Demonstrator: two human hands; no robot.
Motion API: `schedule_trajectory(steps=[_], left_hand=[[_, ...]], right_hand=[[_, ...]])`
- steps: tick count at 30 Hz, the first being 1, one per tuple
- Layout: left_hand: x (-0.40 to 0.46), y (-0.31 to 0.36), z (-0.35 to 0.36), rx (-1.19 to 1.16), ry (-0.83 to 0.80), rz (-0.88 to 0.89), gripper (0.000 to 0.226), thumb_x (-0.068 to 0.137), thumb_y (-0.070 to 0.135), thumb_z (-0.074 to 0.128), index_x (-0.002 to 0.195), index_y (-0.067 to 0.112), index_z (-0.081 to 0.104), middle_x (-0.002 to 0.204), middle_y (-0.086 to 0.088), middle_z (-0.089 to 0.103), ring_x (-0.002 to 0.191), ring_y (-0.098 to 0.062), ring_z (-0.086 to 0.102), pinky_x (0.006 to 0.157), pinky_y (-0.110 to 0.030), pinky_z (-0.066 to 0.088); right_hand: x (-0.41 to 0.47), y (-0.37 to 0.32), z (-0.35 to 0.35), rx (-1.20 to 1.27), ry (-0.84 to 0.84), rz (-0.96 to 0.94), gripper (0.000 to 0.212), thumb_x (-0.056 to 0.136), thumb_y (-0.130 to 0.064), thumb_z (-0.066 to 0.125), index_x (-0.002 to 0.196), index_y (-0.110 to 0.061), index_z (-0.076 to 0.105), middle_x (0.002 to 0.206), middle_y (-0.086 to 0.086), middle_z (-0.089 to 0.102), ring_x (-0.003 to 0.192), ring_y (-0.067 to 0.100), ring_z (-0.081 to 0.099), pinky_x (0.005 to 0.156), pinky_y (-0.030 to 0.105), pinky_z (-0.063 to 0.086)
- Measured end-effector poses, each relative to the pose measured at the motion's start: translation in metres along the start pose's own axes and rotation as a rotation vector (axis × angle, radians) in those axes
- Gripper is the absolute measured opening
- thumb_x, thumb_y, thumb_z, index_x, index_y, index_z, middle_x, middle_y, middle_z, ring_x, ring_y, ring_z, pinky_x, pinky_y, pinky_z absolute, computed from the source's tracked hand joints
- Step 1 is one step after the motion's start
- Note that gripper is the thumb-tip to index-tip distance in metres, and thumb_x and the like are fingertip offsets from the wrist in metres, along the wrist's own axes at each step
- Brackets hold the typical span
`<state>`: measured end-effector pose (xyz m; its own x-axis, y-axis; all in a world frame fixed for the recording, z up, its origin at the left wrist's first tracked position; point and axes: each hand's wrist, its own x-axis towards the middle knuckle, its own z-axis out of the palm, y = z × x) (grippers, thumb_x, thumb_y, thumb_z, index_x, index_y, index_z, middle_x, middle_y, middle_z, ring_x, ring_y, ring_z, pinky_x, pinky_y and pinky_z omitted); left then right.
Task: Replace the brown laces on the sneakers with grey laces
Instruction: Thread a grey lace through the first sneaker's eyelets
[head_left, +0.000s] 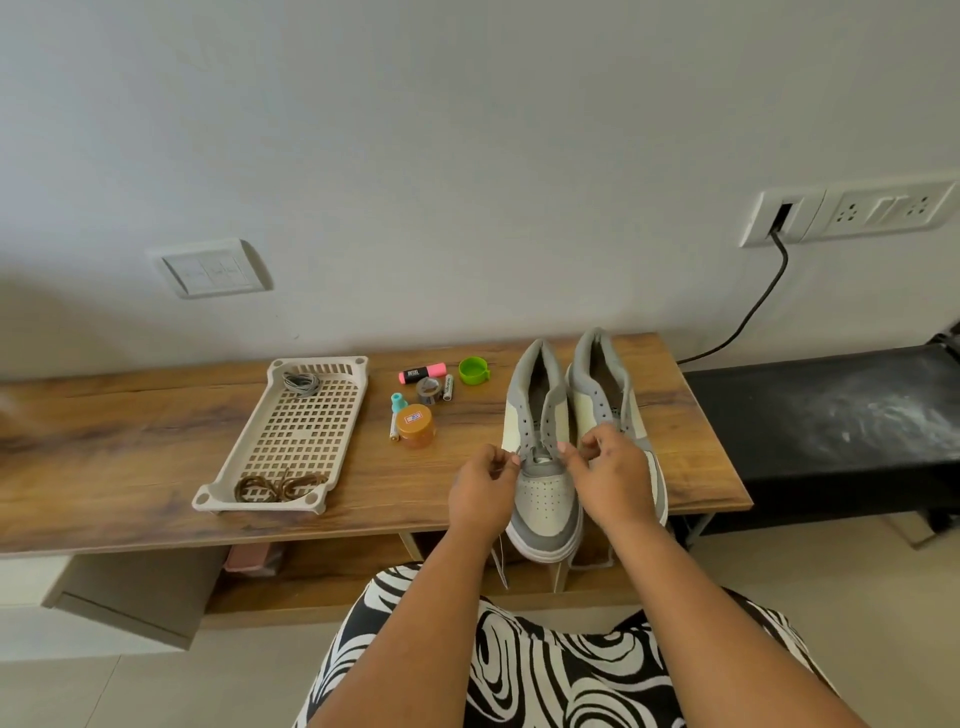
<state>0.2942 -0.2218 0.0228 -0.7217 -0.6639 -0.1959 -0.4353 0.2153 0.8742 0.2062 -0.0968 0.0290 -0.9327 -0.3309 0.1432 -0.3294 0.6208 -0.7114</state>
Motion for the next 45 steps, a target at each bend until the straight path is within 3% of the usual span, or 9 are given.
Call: schedule_trajectory(steps=[4, 7, 9, 14, 19, 24, 35, 39, 45], left_hand=[[-0.017, 0.012, -0.007, -0.026, 0.038, 0.046, 0.010, 0.094, 0.037, 0.061, 0.094, 0.028, 0.064, 0.088, 0.011, 0.069, 0.084, -0.008, 0.062, 0.071, -0.028, 0.050], [-0.030, 0.041, -0.017, -0.153, 0.088, 0.128, 0.008, 0.095, 0.030, 0.062, 0.094, 0.023, 0.066, 0.086, 0.008, 0.070, 0.081, -0.007, 0.063, 0.072, -0.026, 0.051], [-0.040, 0.067, -0.026, -0.272, 0.095, 0.177, 0.008, 0.095, 0.024, 0.063, 0.095, 0.017, 0.067, 0.084, 0.005, 0.072, 0.076, -0.006, 0.065, 0.067, -0.018, 0.050], [-0.074, 0.134, -0.051, -0.466, 0.073, 0.303, 0.006, 0.095, 0.009, 0.061, 0.096, 0.012, 0.066, 0.085, -0.001, 0.076, 0.079, -0.009, 0.072, 0.068, -0.017, 0.054], [-0.103, 0.217, -0.088, -0.451, 0.161, 0.501, 0.006, 0.094, 0.015, 0.065, 0.090, 0.020, 0.066, 0.086, 0.000, 0.075, 0.081, -0.012, 0.073, 0.083, -0.033, 0.057], [-0.141, 0.306, -0.134, -0.421, 0.245, 0.706, 0.010, 0.093, 0.023, 0.065, 0.084, 0.026, 0.065, 0.082, 0.004, 0.074, 0.081, -0.010, 0.071, 0.078, -0.027, 0.055], [-0.186, 0.410, -0.186, -0.406, 0.359, 0.863, 0.010, 0.096, 0.024, 0.060, 0.093, 0.016, 0.066, 0.083, 0.007, 0.064, 0.071, -0.007, 0.059, 0.058, -0.016, 0.044], [-0.186, 0.412, -0.190, -0.472, 0.305, 0.827, 0.008, 0.096, 0.021, 0.061, 0.089, 0.017, 0.064, 0.081, 0.003, 0.068, 0.084, -0.013, 0.069, 0.070, -0.024, 0.050], [-0.185, 0.412, -0.197, -0.469, 0.301, 0.847, 0.010, 0.094, 0.020, 0.063, 0.084, 0.020, 0.064, 0.079, 0.003, 0.067, 0.083, -0.015, 0.068, 0.077, -0.028, 0.053]], right_hand=[[-0.004, -0.030, -0.018, 0.202, -0.011, 0.159, 0.033, 0.098, -0.043, 0.050, 0.114, -0.014, 0.053, 0.097, 0.001, 0.058, 0.086, 0.018, 0.057, 0.066, 0.027, 0.043], [-0.011, -0.053, -0.031, 0.381, -0.231, 0.287, 0.035, 0.105, -0.025, 0.034, 0.131, -0.010, 0.052, 0.116, 0.006, 0.056, 0.103, 0.021, 0.052, 0.085, 0.032, 0.043], [-0.019, -0.068, -0.046, 0.467, -0.271, 0.262, 0.037, 0.104, -0.012, 0.031, 0.135, -0.013, 0.053, 0.111, 0.003, 0.059, 0.098, 0.016, 0.053, 0.082, 0.031, 0.045], [-0.019, -0.116, -0.101, 0.627, -0.096, 0.036, 0.034, 0.102, -0.010, 0.043, 0.132, -0.022, 0.054, 0.110, 0.002, 0.068, 0.099, 0.014, 0.064, 0.095, 0.040, 0.054], [-0.020, -0.179, -0.176, 0.905, 0.017, -0.184, 0.017, 0.101, -0.004, 0.046, 0.112, -0.007, 0.058, 0.103, 0.013, 0.072, 0.089, 0.011, 0.071, 0.079, 0.021, 0.056], [-0.019, -0.250, -0.252, 0.956, 0.153, -0.346, 0.012, 0.101, -0.013, 0.052, 0.101, -0.010, 0.063, 0.093, 0.009, 0.074, 0.086, 0.016, 0.073, 0.076, 0.025, 0.058], [-0.021, -0.342, -0.327, 0.867, 0.245, -0.434, 0.011, 0.096, -0.021, 0.060, 0.091, -0.016, 0.068, 0.089, -0.004, 0.068, 0.083, 0.008, 0.061, 0.077, 0.024, 0.051], [-0.015, -0.338, -0.329, 0.951, 0.214, -0.363, 0.007, 0.095, -0.021, 0.064, 0.090, -0.019, 0.068, 0.091, -0.004, 0.067, 0.087, 0.012, 0.060, 0.089, 0.030, 0.052], [-0.011, -0.332, -0.338, 0.924, 0.209, -0.362, 0.007, 0.095, -0.022, 0.062, 0.094, -0.017, 0.068, 0.091, -0.006, 0.066, 0.090, 0.010, 0.058, 0.083, 0.025, 0.046]])
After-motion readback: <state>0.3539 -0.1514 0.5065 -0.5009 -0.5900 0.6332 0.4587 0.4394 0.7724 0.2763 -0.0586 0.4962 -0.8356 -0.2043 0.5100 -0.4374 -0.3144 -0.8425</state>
